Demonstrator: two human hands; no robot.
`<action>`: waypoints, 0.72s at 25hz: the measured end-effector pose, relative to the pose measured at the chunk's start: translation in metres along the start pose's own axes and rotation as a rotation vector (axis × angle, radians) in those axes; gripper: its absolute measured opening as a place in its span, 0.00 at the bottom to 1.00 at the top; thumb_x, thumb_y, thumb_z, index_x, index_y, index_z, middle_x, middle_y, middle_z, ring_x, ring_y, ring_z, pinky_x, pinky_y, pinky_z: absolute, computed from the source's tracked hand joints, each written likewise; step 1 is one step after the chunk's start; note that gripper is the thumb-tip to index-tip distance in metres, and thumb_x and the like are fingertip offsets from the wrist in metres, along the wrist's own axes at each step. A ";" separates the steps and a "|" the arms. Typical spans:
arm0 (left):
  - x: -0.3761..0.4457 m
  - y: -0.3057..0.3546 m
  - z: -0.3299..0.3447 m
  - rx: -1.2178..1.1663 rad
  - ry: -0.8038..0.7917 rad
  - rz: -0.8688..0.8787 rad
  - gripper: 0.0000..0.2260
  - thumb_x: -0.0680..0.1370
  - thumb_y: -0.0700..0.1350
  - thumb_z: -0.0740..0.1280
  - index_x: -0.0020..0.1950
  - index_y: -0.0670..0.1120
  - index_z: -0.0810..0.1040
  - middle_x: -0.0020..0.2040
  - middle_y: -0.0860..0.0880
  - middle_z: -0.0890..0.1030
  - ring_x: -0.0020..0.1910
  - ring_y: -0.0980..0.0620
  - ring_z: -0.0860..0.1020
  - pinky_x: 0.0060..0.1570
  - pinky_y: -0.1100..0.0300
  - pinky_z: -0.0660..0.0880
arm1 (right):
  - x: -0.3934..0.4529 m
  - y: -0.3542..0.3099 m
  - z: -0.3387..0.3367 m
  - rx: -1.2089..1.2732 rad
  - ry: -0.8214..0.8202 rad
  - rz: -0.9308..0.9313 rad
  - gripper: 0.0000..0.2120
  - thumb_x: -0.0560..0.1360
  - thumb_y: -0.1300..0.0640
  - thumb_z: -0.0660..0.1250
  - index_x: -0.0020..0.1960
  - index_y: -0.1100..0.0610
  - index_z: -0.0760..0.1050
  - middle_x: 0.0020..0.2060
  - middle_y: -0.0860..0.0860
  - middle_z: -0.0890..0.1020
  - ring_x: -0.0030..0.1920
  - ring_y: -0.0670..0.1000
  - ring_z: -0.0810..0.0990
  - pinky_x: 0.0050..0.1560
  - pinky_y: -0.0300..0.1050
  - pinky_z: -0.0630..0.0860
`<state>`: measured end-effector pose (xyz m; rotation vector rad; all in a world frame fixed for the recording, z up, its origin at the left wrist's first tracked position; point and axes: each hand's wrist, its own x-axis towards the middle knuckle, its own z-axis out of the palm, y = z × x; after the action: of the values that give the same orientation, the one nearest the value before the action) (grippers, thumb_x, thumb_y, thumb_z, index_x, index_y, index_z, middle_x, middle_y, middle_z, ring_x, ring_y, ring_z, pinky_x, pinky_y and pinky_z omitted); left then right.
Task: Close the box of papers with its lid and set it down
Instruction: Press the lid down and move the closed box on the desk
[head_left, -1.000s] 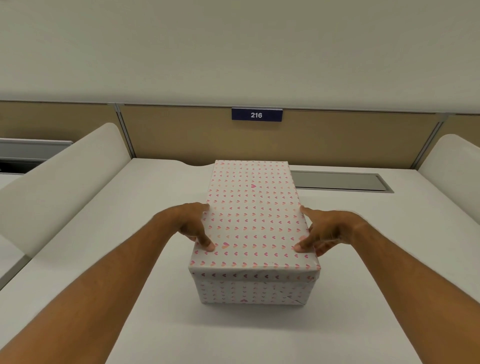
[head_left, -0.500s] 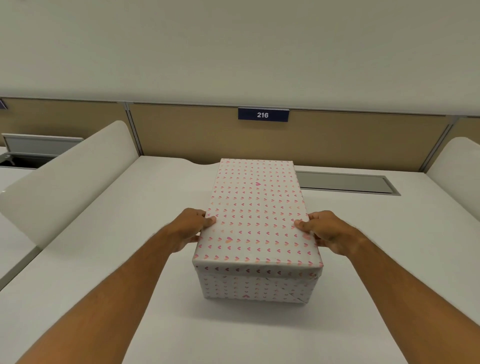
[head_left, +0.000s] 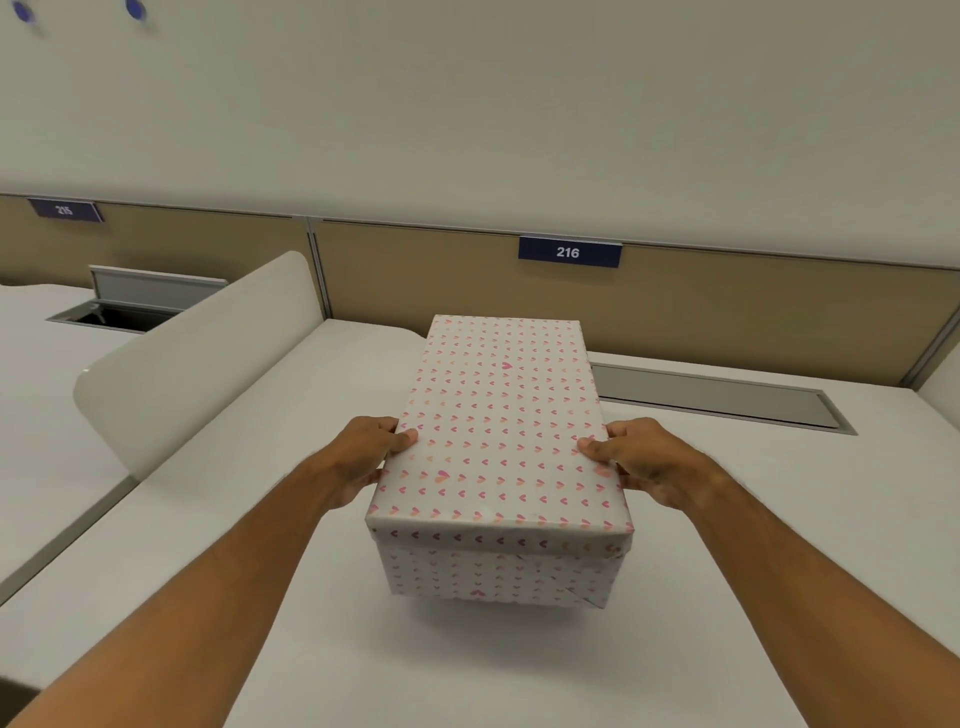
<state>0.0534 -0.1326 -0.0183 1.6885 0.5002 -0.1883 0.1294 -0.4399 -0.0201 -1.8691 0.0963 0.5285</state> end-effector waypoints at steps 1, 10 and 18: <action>-0.001 0.001 -0.008 -0.011 0.018 0.004 0.13 0.80 0.44 0.65 0.63 0.42 0.76 0.53 0.49 0.82 0.48 0.49 0.80 0.44 0.53 0.75 | 0.002 -0.006 0.006 0.006 -0.015 -0.015 0.07 0.74 0.56 0.73 0.49 0.58 0.79 0.46 0.51 0.86 0.44 0.53 0.85 0.35 0.45 0.80; 0.033 0.008 -0.111 -0.056 0.120 0.008 0.18 0.79 0.44 0.66 0.68 0.42 0.76 0.55 0.48 0.81 0.50 0.46 0.79 0.52 0.47 0.74 | 0.047 -0.059 0.096 0.054 -0.088 -0.074 0.07 0.74 0.56 0.73 0.50 0.56 0.79 0.46 0.49 0.86 0.44 0.52 0.86 0.33 0.43 0.80; 0.117 0.015 -0.231 -0.026 0.090 -0.014 0.14 0.78 0.45 0.67 0.62 0.42 0.78 0.55 0.44 0.82 0.49 0.44 0.81 0.39 0.53 0.76 | 0.124 -0.117 0.206 0.063 -0.060 0.009 0.12 0.73 0.56 0.73 0.54 0.59 0.79 0.49 0.53 0.86 0.46 0.54 0.85 0.37 0.46 0.80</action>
<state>0.1280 0.1155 -0.0084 1.6741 0.5798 -0.1157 0.2136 -0.1867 -0.0219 -1.7911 0.0809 0.5808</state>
